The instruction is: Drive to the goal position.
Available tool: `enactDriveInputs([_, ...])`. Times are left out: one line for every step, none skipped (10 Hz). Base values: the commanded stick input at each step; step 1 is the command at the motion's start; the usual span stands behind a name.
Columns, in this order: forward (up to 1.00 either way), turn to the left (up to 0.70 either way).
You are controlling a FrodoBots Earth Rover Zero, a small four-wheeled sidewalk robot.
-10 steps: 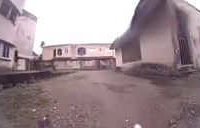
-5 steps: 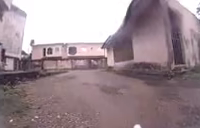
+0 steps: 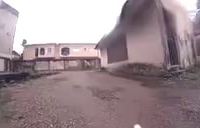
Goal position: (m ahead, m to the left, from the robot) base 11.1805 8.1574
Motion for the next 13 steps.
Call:
enactDriveInputs([0.5,-0.29])
enactDriveInputs([0.5,-0.29])
enactDriveInputs([0.5,-0.29])
enactDriveInputs([0.5,-0.29])
enactDriveInputs([0.5,-0.29])
enactDriveInputs([0.5,-0.29])
enactDriveInputs([0.5,-0.28])
enactDriveInputs([0.5,-0.26])
enactDriveInputs([0.5,-0.04])
enactDriveInputs([0.5,0.21])
enactDriveInputs([0.5,0.21])
enactDriveInputs([0.5,0.21])
enactDriveInputs([0.5,0.21])
